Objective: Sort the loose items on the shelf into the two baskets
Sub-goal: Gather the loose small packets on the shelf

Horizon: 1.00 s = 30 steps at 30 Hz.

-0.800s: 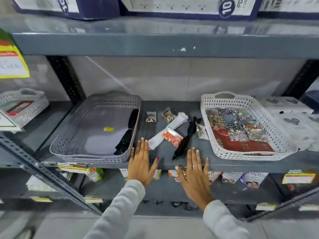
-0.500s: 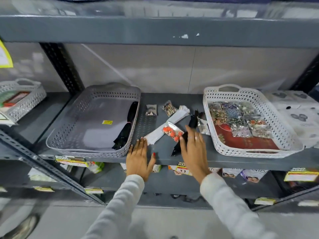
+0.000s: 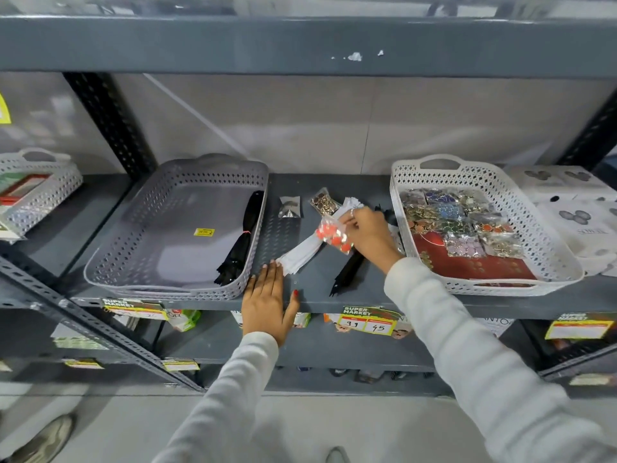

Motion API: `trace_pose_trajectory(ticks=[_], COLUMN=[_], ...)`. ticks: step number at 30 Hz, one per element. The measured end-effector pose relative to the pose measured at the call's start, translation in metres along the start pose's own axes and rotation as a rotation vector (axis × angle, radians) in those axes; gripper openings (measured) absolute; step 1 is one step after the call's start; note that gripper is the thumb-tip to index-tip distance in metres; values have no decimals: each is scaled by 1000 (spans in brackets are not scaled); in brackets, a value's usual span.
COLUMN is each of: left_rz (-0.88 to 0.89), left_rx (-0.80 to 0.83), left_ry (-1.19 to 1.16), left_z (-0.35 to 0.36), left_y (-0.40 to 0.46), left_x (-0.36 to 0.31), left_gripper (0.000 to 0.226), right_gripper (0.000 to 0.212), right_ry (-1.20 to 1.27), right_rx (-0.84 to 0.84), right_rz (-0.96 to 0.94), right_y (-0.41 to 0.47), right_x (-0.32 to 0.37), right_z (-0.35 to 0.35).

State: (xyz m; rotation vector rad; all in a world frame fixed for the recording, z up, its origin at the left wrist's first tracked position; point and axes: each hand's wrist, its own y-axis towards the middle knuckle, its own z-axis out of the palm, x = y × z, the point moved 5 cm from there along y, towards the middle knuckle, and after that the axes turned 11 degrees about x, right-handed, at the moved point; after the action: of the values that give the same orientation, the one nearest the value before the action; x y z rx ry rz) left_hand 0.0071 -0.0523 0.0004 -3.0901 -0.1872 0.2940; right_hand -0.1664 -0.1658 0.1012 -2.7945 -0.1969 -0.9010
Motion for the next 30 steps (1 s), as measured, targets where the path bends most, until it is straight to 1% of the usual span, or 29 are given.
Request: trace_pose_trajectory(ticks=[2, 3, 5, 7, 10, 12, 15, 17, 20, 22, 24, 26, 30], left_rz=[10, 9, 3, 4, 3, 9, 17, 23, 19, 20, 20, 19, 24], left_rx=[-22, -26, -24, -16, -20, -27, -15, -15, 10, 20, 42, 45, 66], left_ry=[-5, -7, -19, -24, -11, -14, -34, -36, -26, -24, -28, -30, -24], left_z=[2, 2, 2, 3, 3, 1, 1, 0, 1, -1, -3, -5, -3], left_y=[0, 0, 0, 0, 0, 0, -2, -2, -2, -3, -4, -3, -3], left_x=[0, -1, -1, 0, 0, -1, -2, -1, 0, 0, 0, 0, 0], left_gripper=[68, 68, 69, 69, 68, 67, 69, 69, 67, 69, 78, 82, 83], right_gripper=[31, 30, 26, 25, 26, 24, 30, 31, 38, 41, 44, 41, 27], right_ry=[9, -9, -98, -247, -425, -478, -499, -526, -543, -616, -707, -760, -807], right_rx=[-56, -59, 6, 111, 246, 274, 241, 196, 175, 200, 242, 247, 197], right_rz=[-16, -18, 18, 92, 135, 136, 142, 85, -20, -94, -153, -192, -224], right_y=[-2, -5, -10, -18, -32, -38, -38, -34, -25, -21, -20, -21, -21], right_x=[-4, -6, -14, -23, -31, -34, -40, -35, -22, -14, -12, -10, -1], right_z=[-20, -29, -40, -41, -23, -7, 4, 2, 0, 6, 16, 21, 19])
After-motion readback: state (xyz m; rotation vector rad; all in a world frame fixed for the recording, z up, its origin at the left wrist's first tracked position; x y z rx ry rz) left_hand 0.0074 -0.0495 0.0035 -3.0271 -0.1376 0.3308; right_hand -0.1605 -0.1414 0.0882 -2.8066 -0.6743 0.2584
